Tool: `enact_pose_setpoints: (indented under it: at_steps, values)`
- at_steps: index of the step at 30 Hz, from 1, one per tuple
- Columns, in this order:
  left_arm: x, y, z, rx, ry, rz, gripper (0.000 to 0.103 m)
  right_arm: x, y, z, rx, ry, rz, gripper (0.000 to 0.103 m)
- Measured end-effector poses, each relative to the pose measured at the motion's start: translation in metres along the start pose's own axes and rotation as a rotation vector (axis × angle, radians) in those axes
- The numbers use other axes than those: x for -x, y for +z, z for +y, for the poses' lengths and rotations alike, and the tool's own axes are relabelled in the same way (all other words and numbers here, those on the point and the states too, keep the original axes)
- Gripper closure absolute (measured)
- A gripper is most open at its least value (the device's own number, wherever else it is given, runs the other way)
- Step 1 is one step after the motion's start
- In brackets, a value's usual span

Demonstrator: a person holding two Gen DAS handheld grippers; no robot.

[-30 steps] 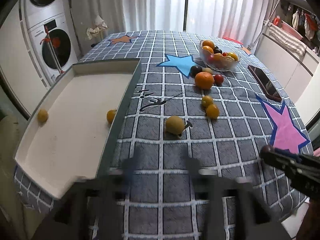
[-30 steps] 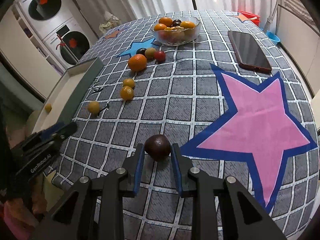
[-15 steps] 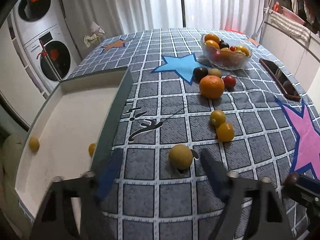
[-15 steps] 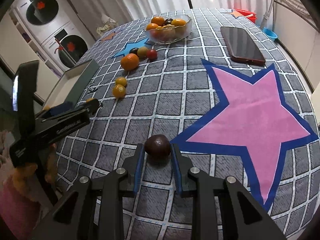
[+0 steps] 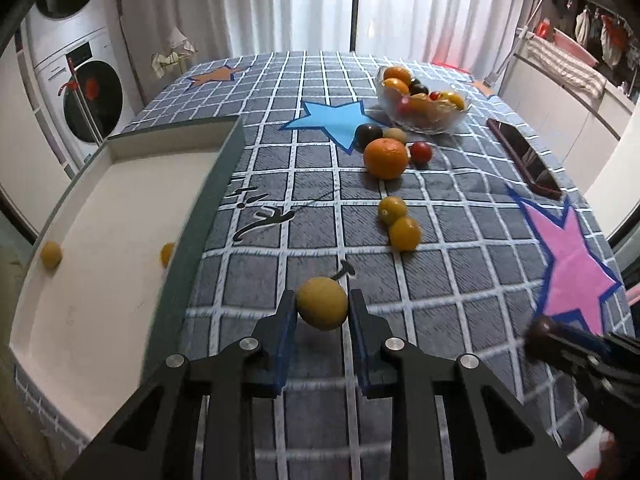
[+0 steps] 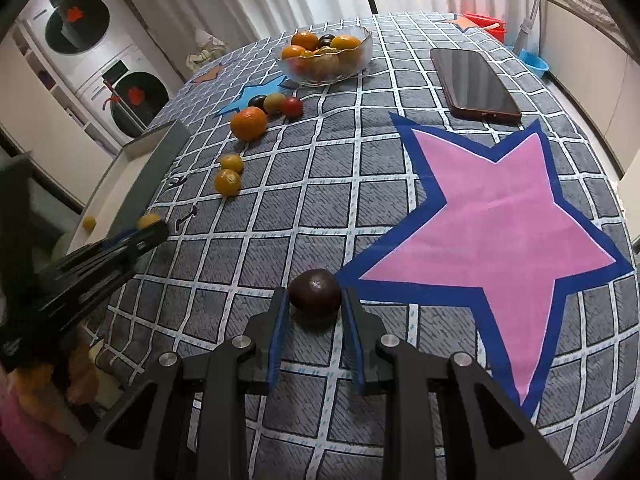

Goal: Organize fruits
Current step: 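Carry the large yellow fruit and dark plum over the white tray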

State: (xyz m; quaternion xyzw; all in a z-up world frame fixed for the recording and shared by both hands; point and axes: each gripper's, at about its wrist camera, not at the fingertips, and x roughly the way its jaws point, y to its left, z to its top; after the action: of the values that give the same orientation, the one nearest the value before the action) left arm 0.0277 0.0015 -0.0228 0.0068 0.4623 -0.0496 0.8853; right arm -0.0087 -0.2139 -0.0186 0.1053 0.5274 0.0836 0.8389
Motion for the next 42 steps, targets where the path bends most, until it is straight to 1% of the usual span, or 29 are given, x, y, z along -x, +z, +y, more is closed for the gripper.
enact_pose_setpoints:
  at_steps: [3,6,12,18,23,31,38,42]
  values:
    - [0.018,-0.007,0.005,0.007,-0.017,-0.023,0.076,-0.001,0.000,0.002,0.001,-0.007,0.002,0.074]
    - [0.028,-0.009,0.014,0.014,-0.014,-0.040,0.076,-0.001,0.001,0.007,0.001,-0.002,0.004,0.074]
    - [0.036,-0.014,0.035,0.048,0.001,-0.043,0.076,-0.001,0.004,0.020,0.021,-0.005,0.002,0.074]
    - [0.042,-0.017,0.046,0.065,0.008,-0.049,0.076,0.001,0.011,0.036,0.058,-0.007,-0.002,0.074]
    - [0.051,-0.013,0.054,0.075,0.015,-0.067,0.076,0.006,0.022,0.050,0.081,-0.013,-0.016,0.074]
    - [0.057,-0.008,0.075,0.111,0.047,-0.078,0.076,0.010,0.040,0.084,0.142,-0.007,-0.033,0.074]
    - [0.060,-0.009,0.094,0.123,0.086,-0.092,0.076,0.002,0.047,0.123,0.211,0.015,-0.020,0.074]
    - [0.060,-0.008,0.110,0.151,0.103,-0.092,0.076,-0.005,0.050,0.145,0.251,0.028,-0.012,0.074]
